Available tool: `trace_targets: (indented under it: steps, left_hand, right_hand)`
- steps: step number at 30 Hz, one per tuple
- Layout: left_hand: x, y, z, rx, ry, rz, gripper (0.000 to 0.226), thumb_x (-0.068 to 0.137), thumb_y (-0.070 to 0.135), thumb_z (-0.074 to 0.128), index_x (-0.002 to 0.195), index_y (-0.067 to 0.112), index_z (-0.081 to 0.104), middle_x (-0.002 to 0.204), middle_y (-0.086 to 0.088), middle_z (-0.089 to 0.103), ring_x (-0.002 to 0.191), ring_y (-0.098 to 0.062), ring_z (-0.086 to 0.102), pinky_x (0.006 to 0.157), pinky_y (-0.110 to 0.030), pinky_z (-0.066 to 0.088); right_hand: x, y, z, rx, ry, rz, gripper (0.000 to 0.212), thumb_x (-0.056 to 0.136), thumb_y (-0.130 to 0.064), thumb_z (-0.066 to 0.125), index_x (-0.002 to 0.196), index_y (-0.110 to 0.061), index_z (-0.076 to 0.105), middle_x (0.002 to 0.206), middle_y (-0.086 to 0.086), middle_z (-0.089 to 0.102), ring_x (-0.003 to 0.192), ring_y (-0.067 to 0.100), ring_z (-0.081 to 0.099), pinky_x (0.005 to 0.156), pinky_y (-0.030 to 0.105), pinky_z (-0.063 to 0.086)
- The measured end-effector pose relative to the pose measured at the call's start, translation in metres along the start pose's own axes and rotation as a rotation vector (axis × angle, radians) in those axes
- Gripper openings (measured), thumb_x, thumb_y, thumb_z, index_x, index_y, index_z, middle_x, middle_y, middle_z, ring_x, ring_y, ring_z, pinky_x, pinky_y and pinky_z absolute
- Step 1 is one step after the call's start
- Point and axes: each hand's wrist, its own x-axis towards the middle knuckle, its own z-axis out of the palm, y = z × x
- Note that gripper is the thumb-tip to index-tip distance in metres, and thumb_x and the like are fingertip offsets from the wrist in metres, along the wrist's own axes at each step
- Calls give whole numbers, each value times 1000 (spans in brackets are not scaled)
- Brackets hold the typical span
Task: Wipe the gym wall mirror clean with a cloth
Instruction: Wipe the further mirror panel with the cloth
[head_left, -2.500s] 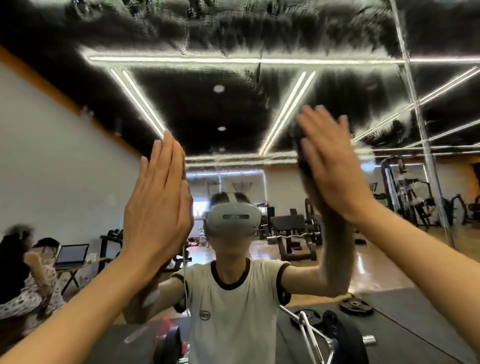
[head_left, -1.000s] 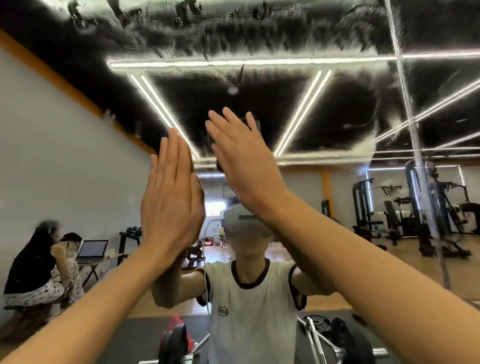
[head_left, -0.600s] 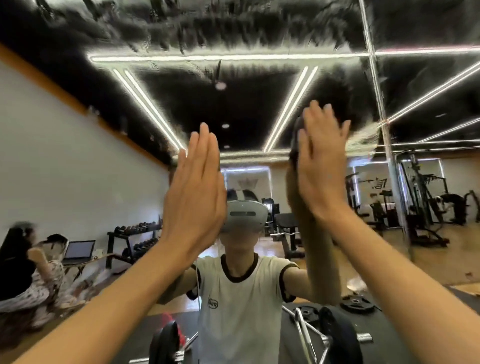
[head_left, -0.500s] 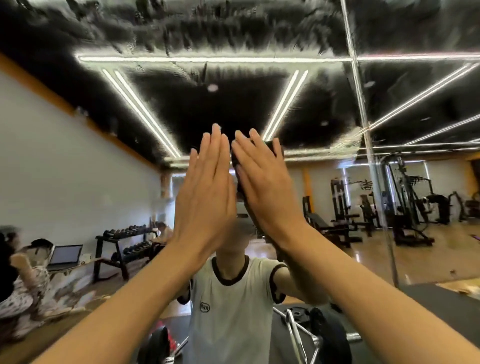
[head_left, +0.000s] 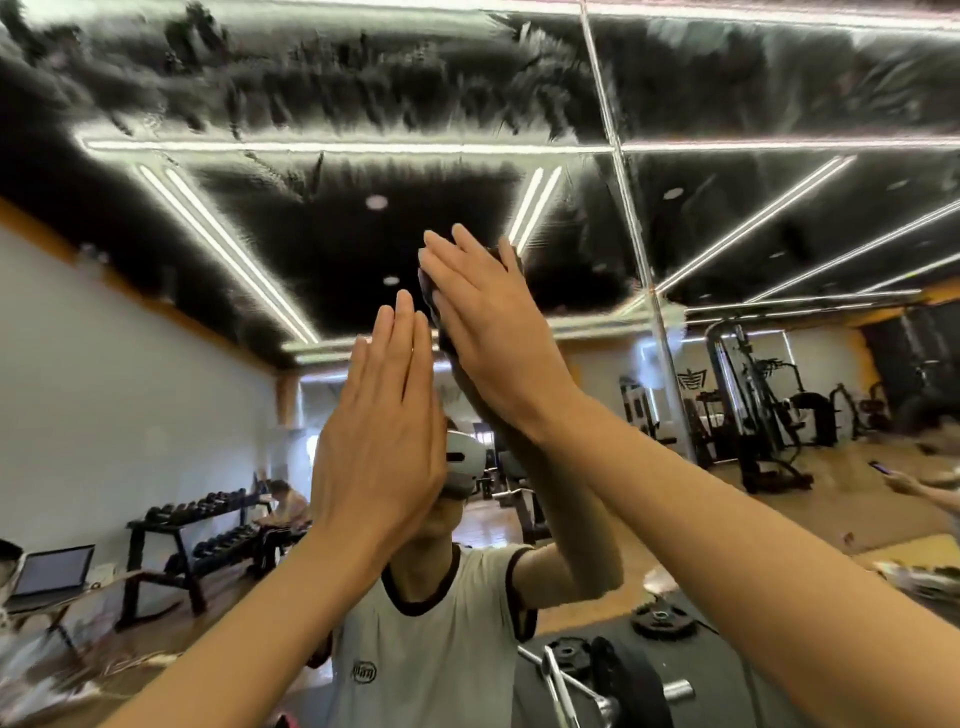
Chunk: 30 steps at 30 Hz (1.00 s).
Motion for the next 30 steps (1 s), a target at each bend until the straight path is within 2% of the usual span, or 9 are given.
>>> trace_targets:
  steps: [1, 4, 8, 11, 14, 18, 21, 26, 30]
  left_hand:
    - [0, -1, 0, 4, 1, 1, 59, 104, 16, 34, 158, -2, 18, 168, -16, 10, 156, -25, 6, 125, -34, 1]
    - [-1, -1, 1, 25, 9, 12, 59, 105, 18, 31, 159, -1, 17, 168, -15, 10, 156, -25, 7, 125, -34, 1]
    - [0, -1, 2, 35, 7, 13, 59, 105, 19, 29, 159, -1, 15, 169, -15, 8, 156, -25, 5, 125, -34, 1]
    - [-1, 0, 2, 23, 0, 9, 59, 105, 19, 30, 159, 0, 15, 169, -13, 7, 157, -23, 4, 125, -33, 0]
    - [-2, 0, 1, 13, 3, 12, 58, 107, 21, 27, 160, 2, 14, 169, -12, 6, 157, -20, 2, 126, -31, -1]
    - [-2, -2, 2, 24, 2, 22, 58, 106, 22, 26, 160, 2, 14, 169, -12, 6, 157, -20, 0, 126, -31, -2]
    - [-1, -1, 2, 21, 10, 23, 59, 106, 21, 27, 160, 2, 14, 169, -11, 6, 157, -19, 0, 126, -31, -2]
    - [-2, -3, 0, -2, -30, 14, 60, 105, 22, 26, 161, 4, 11, 170, -8, 1, 157, -16, -3, 126, -30, -4]
    - [-4, -1, -9, -47, -49, 18, 61, 105, 24, 24, 161, 4, 10, 170, -9, 1, 157, -17, -3, 125, -27, -7]
  right_hand:
    - [9, 9, -3, -2, -28, -26, 41, 100, -8, 44, 138, 2, 55, 146, 18, 53, 143, 35, 40, 122, 43, 10]
    - [12, 62, -34, -46, 24, 126, 42, 106, -12, 38, 146, -4, 48, 155, 11, 44, 150, 26, 29, 122, 28, -4]
    - [8, 90, -56, -32, 205, 426, 39, 107, -9, 37, 144, -5, 50, 153, 9, 46, 150, 25, 28, 123, 36, -4]
    - [32, 48, -25, -12, 143, 273, 35, 104, -7, 40, 134, -1, 57, 142, 14, 55, 140, 33, 41, 119, 25, 1]
    - [46, 38, -11, 8, 7, 64, 40, 106, -13, 39, 144, -2, 50, 153, 14, 46, 148, 30, 32, 122, 36, 3]
    - [45, 100, -44, -49, 132, 226, 32, 103, -9, 38, 124, -1, 60, 127, 18, 61, 125, 38, 51, 122, 48, 13]
    - [31, 120, -57, -19, 203, 402, 40, 108, -14, 36, 145, -5, 49, 152, 9, 47, 148, 24, 30, 122, 38, -6]
    - [-3, 96, -52, 21, 162, 297, 43, 108, -17, 36, 148, -7, 45, 158, 8, 40, 153, 22, 22, 124, 36, -3]
    - [-103, 81, -67, 30, 33, 227, 45, 107, -19, 37, 150, -8, 41, 160, 4, 35, 153, 18, 20, 127, 38, 5]
